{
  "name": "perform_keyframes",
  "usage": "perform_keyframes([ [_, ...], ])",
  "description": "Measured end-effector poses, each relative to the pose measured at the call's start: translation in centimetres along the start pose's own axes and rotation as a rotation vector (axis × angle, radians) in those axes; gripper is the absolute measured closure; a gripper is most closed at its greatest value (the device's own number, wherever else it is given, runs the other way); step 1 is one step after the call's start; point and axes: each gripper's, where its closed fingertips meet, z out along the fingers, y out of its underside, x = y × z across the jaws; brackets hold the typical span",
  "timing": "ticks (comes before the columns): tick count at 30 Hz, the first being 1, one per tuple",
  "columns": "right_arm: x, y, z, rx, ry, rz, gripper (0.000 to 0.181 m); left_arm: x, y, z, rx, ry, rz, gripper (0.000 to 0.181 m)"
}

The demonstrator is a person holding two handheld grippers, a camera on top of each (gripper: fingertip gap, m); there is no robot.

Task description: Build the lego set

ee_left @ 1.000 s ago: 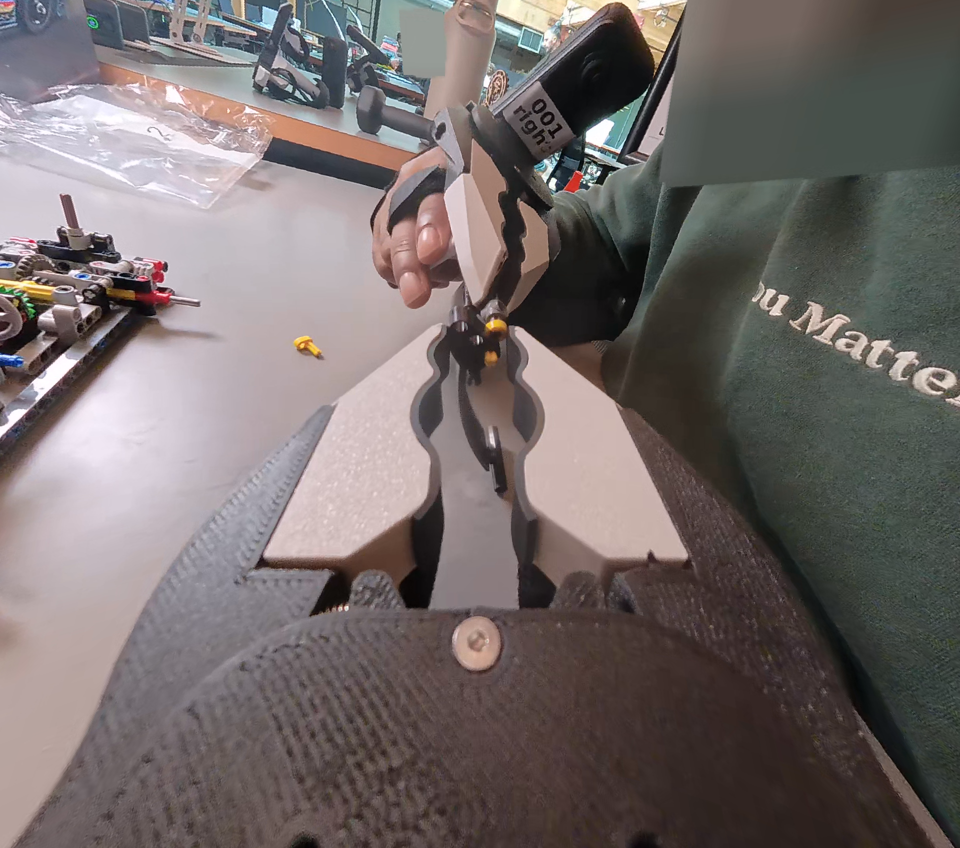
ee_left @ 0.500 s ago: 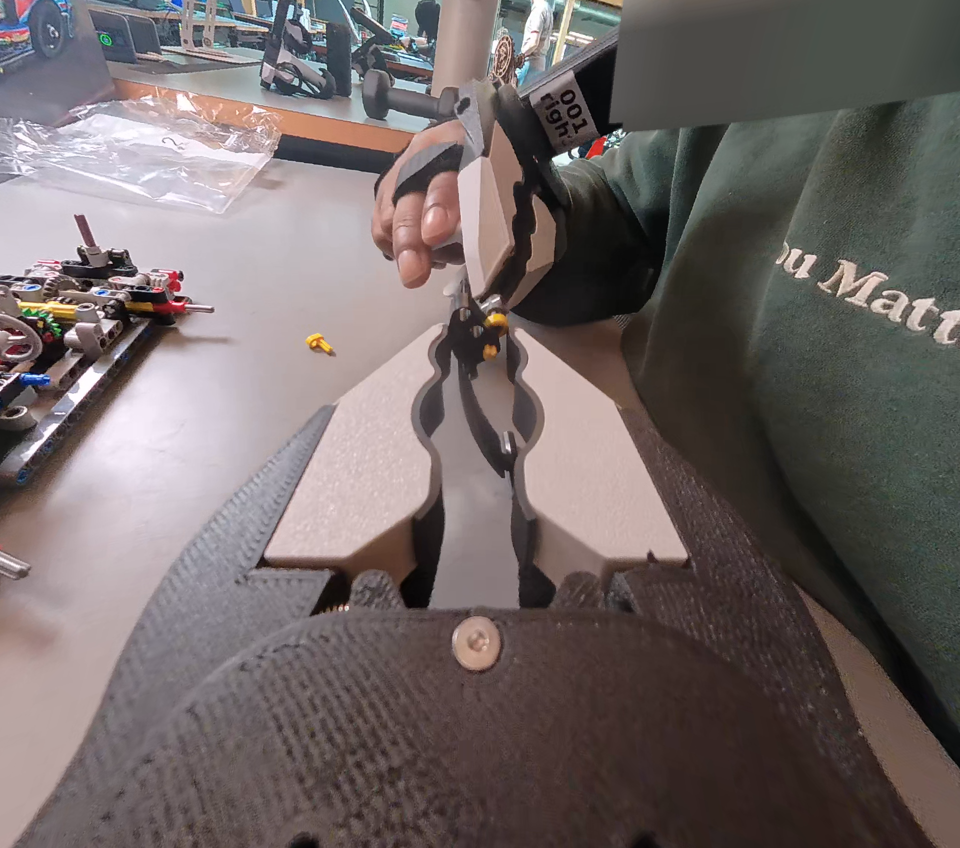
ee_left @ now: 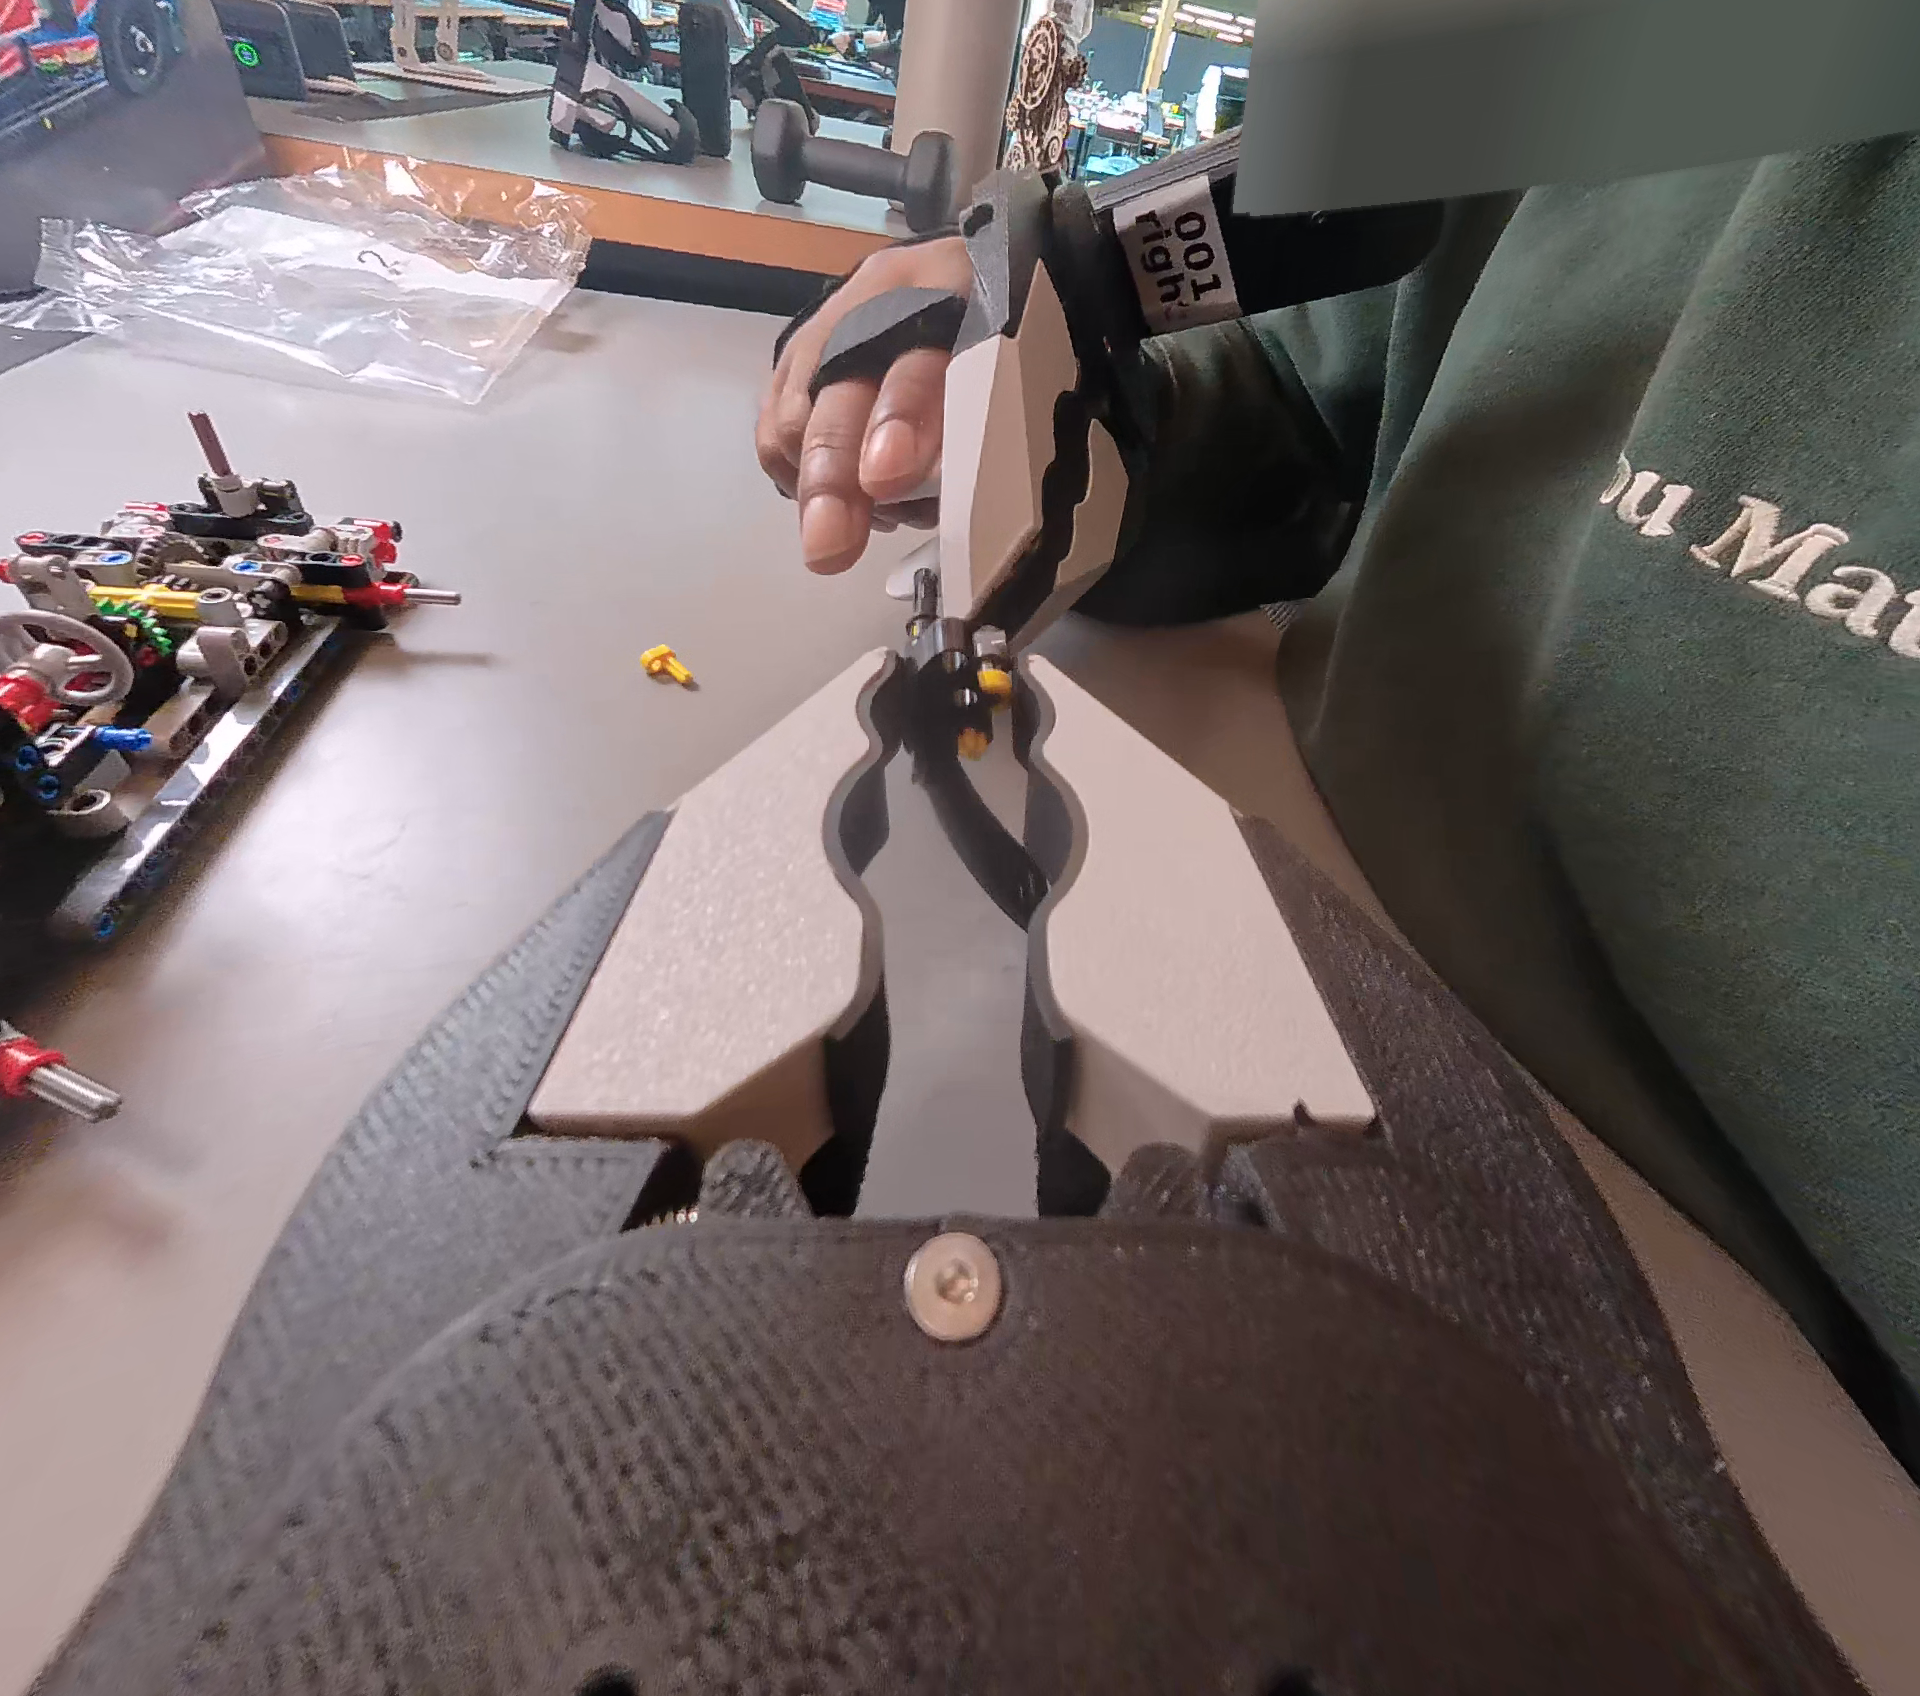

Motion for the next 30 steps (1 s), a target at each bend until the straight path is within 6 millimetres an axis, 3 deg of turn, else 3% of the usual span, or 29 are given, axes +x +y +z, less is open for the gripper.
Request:
perform_keyframes([
  [3,0.2,0.2,0.0,-0.002,-0.009,0.082,0.180,-0.2,-0.2,-0.1,0.005,-0.021,0.025,0.163],
  [6,0.2,1.2,-1.3,-0.008,-0.141,0.316,0.170,-0.4,-0.3,-0.2,0.002,-0.043,0.050,0.163],
  [8,0.6,3.4,-3.1,-0.081,-0.223,0.491,0.168,-0.5,-0.3,-0.2,-0.003,-0.049,0.061,0.163],
  [12,0.6,10.1,-6.9,-0.376,-0.235,0.638,0.167,-0.7,-0.2,-0.2,-0.010,-0.070,0.068,0.163],
  [17,-1.7,13.9,-7.7,-0.581,-0.285,0.654,0.164,-1.1,0.3,0.0,-0.035,-0.080,0.046,0.163],
  [21,-2.4,14.6,-6.7,-0.597,-0.341,0.677,0.163,-1.1,0.6,0.1,-0.048,-0.080,0.041,0.163],
  [30,-2.7,14.0,-6.2,-0.619,-0.357,0.723,0.174,-1.1,0.9,0.1,-0.071,-0.079,0.034,0.163],
])
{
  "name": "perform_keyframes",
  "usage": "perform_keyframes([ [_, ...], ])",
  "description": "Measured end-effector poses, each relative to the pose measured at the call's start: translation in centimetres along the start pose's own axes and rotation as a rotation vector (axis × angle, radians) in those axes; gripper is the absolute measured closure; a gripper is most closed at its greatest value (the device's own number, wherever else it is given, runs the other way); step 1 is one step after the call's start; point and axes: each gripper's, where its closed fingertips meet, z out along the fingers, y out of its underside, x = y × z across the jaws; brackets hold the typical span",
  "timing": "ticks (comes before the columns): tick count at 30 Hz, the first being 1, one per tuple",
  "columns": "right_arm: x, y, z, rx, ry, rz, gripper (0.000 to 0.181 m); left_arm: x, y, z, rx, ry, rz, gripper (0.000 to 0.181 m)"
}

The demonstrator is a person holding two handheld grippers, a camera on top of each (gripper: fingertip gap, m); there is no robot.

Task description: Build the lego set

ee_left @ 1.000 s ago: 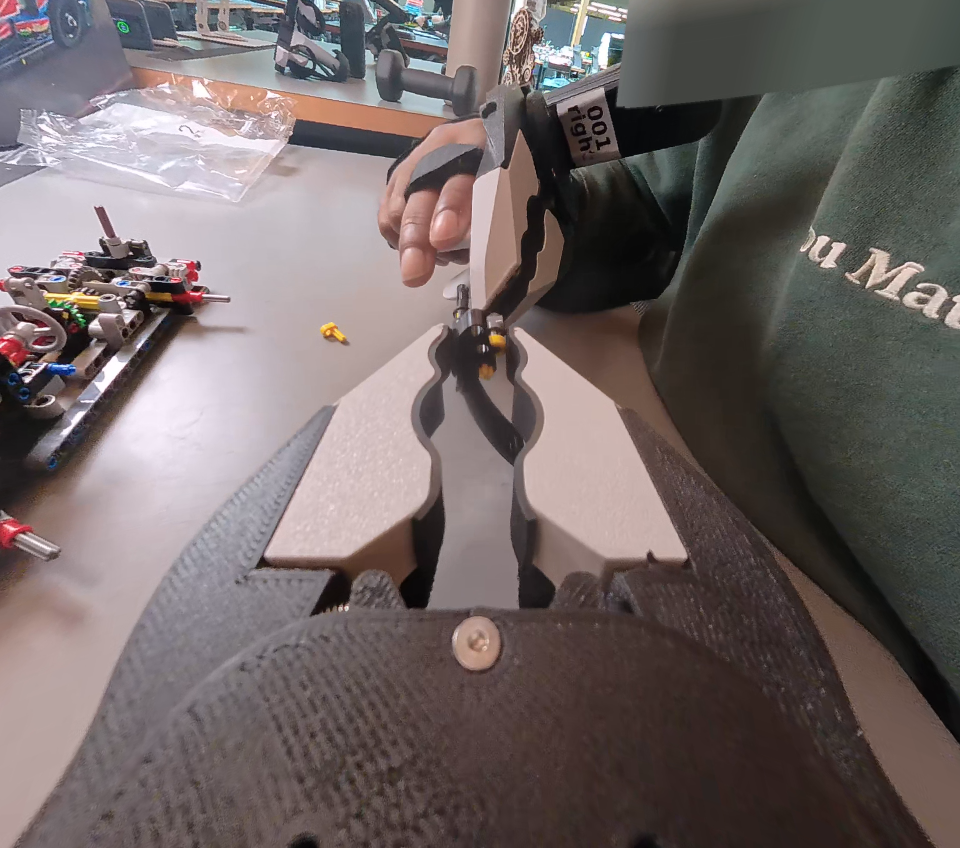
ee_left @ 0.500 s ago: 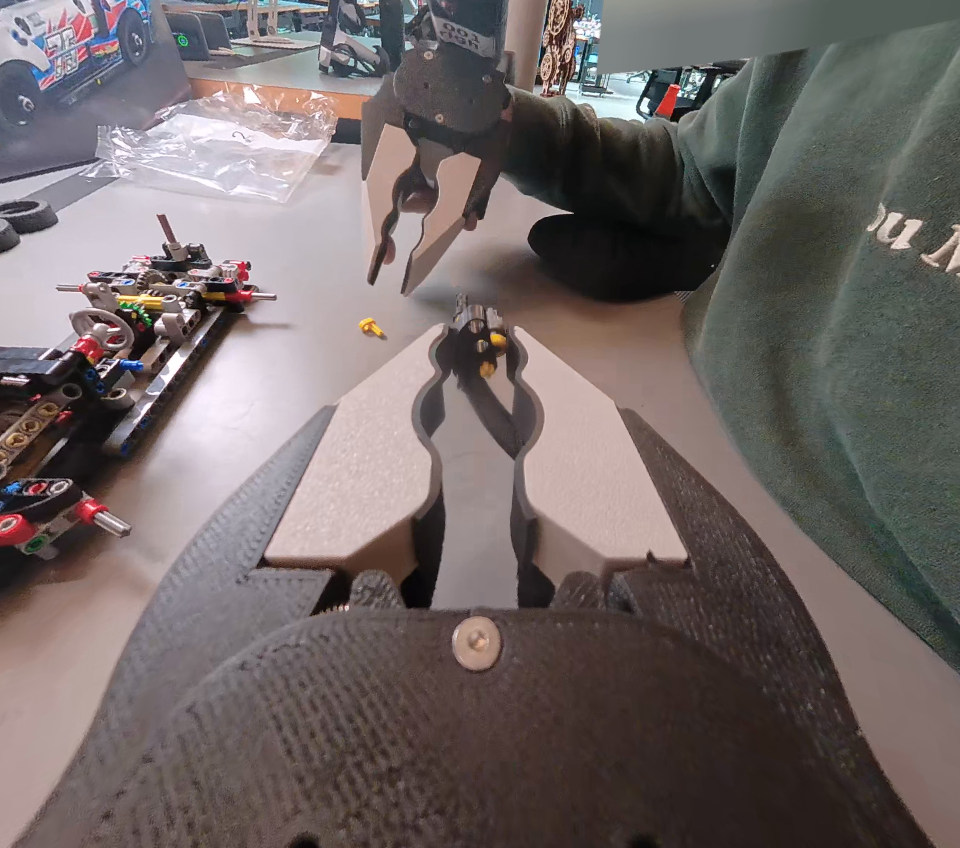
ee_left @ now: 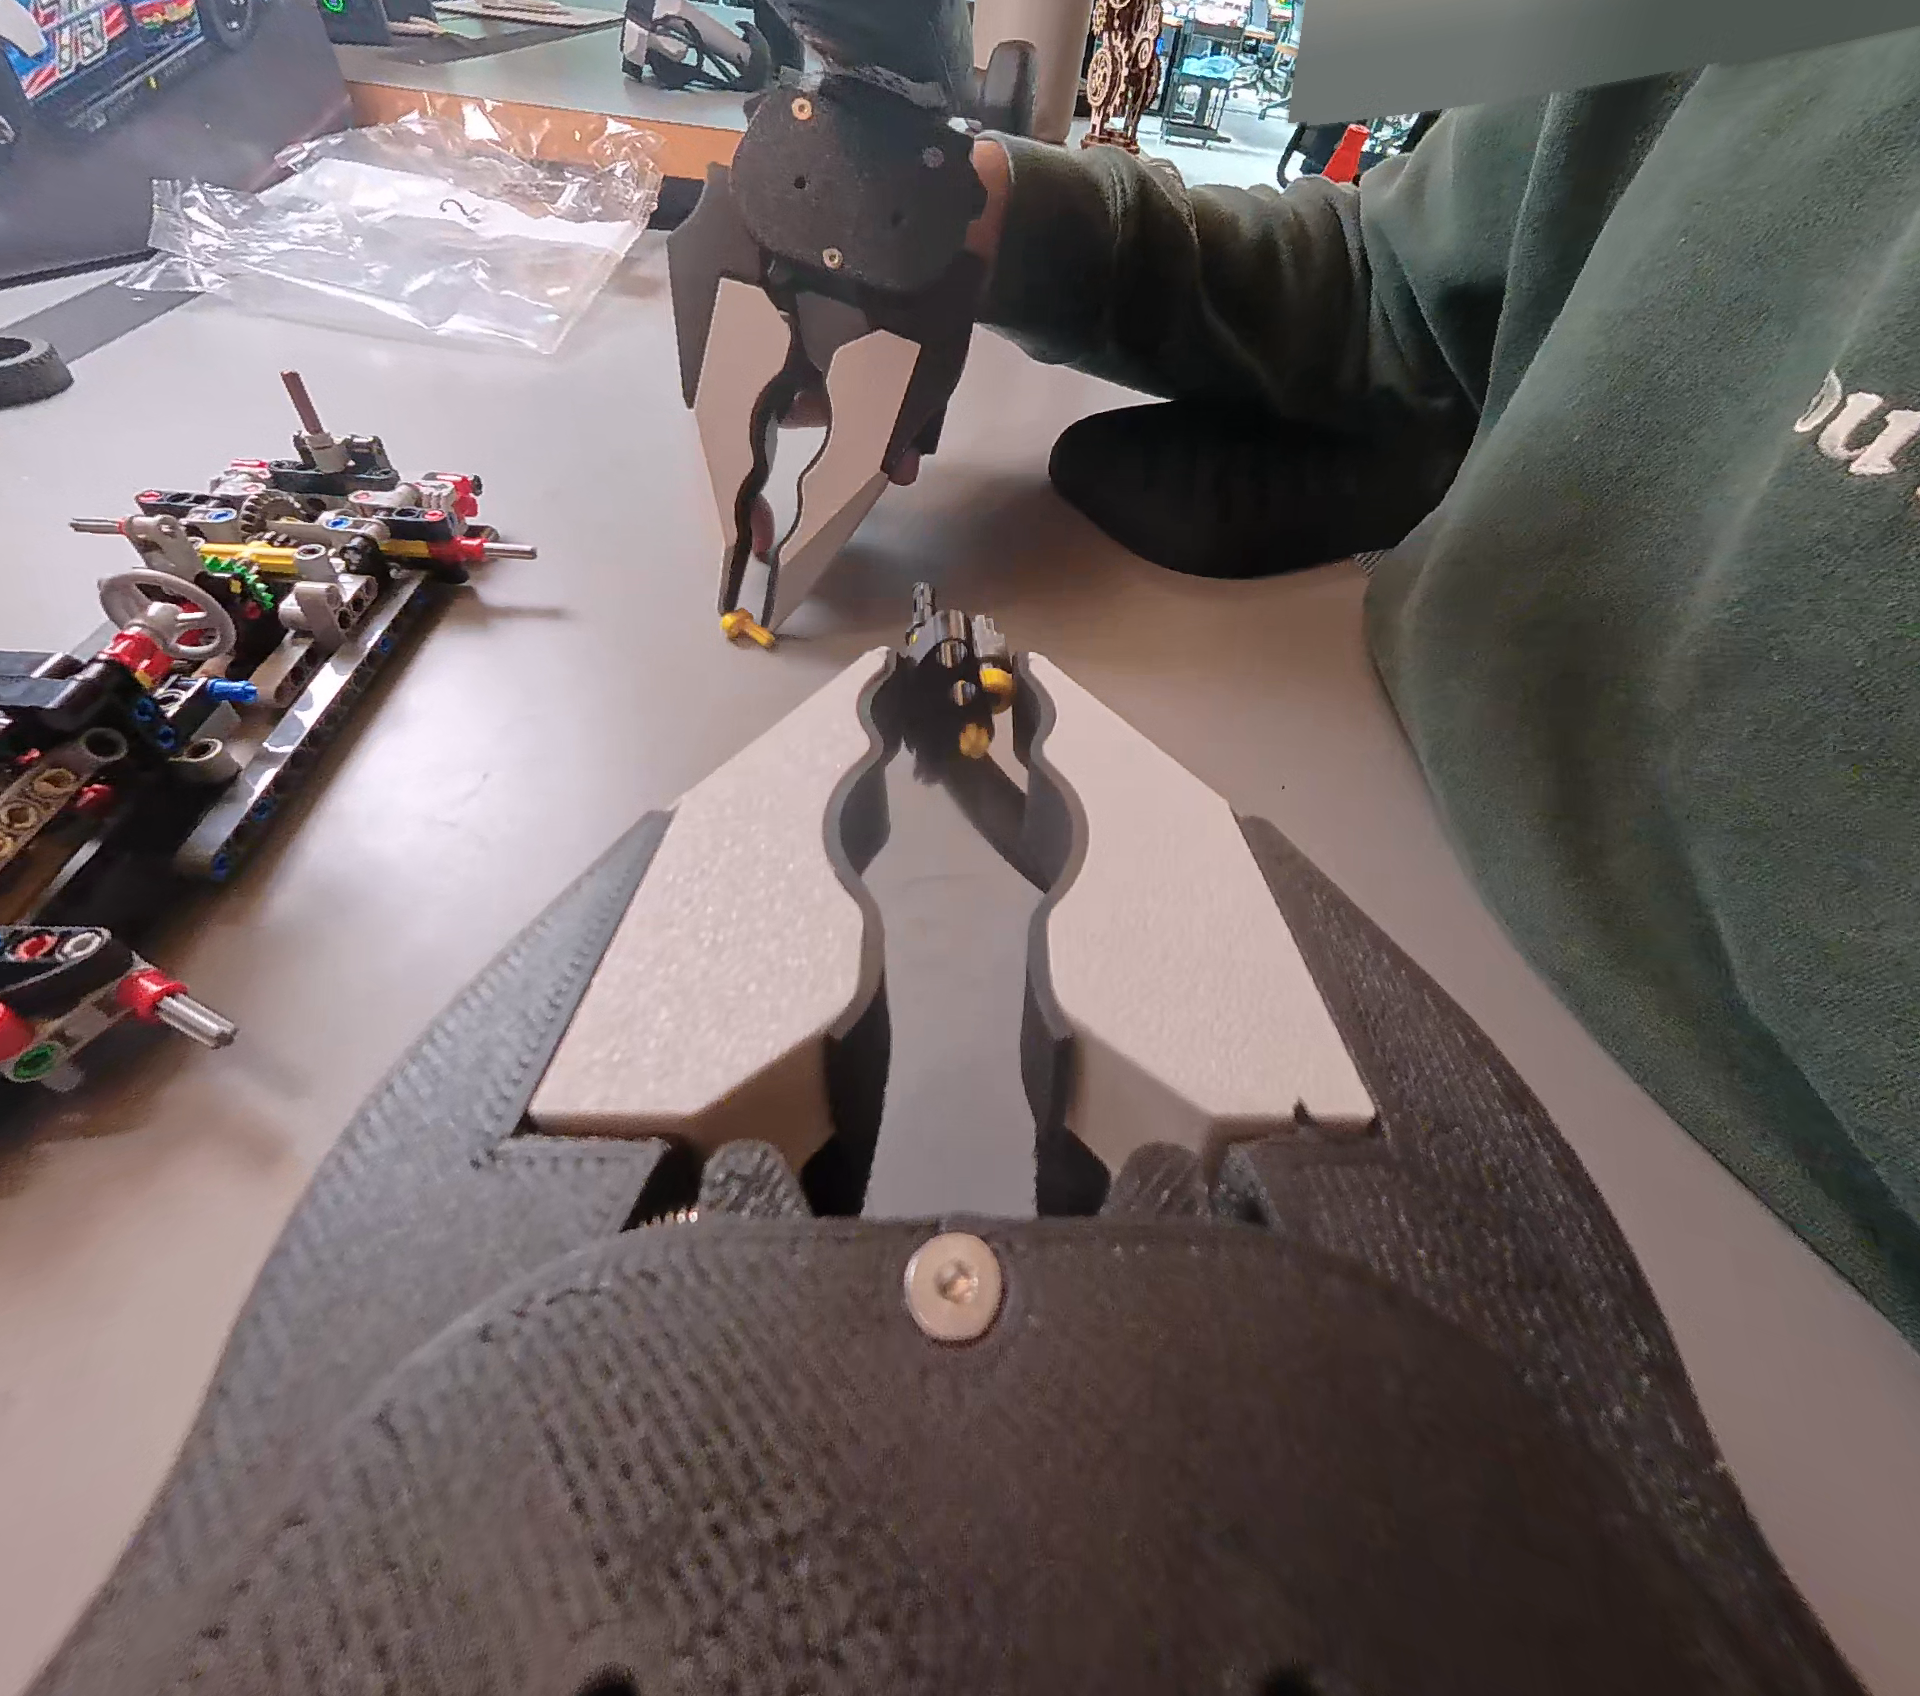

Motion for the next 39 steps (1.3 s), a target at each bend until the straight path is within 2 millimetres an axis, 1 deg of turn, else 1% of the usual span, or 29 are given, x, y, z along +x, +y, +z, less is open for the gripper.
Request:
perform_keyframes([
  [3,-0.5,-0.9,0.0,0.037,-0.026,0.000,0.180,0.0,0.1,0.0,-0.009,-0.005,0.003,0.163],
  [7,-1.0,-2.4,0.2,0.083,-0.027,-0.031,0.180,-0.5,0.4,0.0,-0.026,-0.025,-0.012,0.163],
  [9,-1.5,-3.5,0.3,0.122,-0.024,-0.063,0.180,-0.6,0.4,0.0,-0.026,-0.030,-0.018,0.163],
  [11,-1.4,-4.8,0.2,0.179,0.025,-0.113,0.180,-0.7,0.4,-0.1,-0.027,-0.035,-0.020,0.163],
  [13,-0.5,-5.8,-0.1,0.225,0.113,-0.169,0.180,-0.7,0.4,-0.1,-0.026,-0.037,-0.019,0.163],
  [16,0.9,-5.7,0.2,0.194,0.263,-0.301,0.180,-0.7,0.3,-0.1,-0.025,-0.040,-0.015,0.163],
  [18,1.1,-5.4,0.7,0.156,0.328,-0.401,0.180,-0.8,0.3,-0.1,-0.023,-0.043,-0.009,0.163],
  [20,0.6,-5.3,1.1,0.138,0.352,-0.479,0.180,-0.7,0.3,-0.1,-0.023,-0.044,-0.004,0.163],
  [23,-1.0,-5.0,1.3,0.132,0.312,-0.538,0.180,-0.7,0.3,-0.1,-0.026,-0.047,0.004,0.163],
  [27,-3.2,-5.1,0.6,0.168,0.218,-0.514,0.174,-0.5,0.2,-0.1,-0.026,-0.043,0.018,0.163],
  [29,-4.3,-5.0,0.3,0.184,0.150,-0.464,0.172,-0.4,0.2,0.0,-0.029,-0.040,0.025,0.164],
  [30,-4.3,-5.0,0.0,0.192,0.139,-0.433,0.172,-0.3,0.3,0.0,-0.031,-0.039,0.027,0.163],
  [32,-3.6,-5.1,-0.6,0.206,0.149,-0.392,0.173,-0.3,0.4,0.0,-0.038,-0.038,0.029,0.163],
  [34,-3.0,-4.4,-0.7,0.162,0.114,-0.340,0.173,-0.4,0.5,0.1,-0.045,-0.044,0.031,0.163],
  [36,-2.6,-3.8,-0.3,0.109,0.066,-0.258,0.173,-0.7,0.7,0.0,-0.055,-0.058,0.032,0.163],
  [37,-2.7,-3.6,0.0,0.079,0.032,-0.226,0.172,-0.8,0.8,-0.1,-0.057,-0.063,0.031,0.163],
  [39,-3.2,-3.8,0.6,0.058,-0.026,-0.196,0.169,-1.0,0.8,-0.2,-0.058,-0.071,0.028,0.163],
])
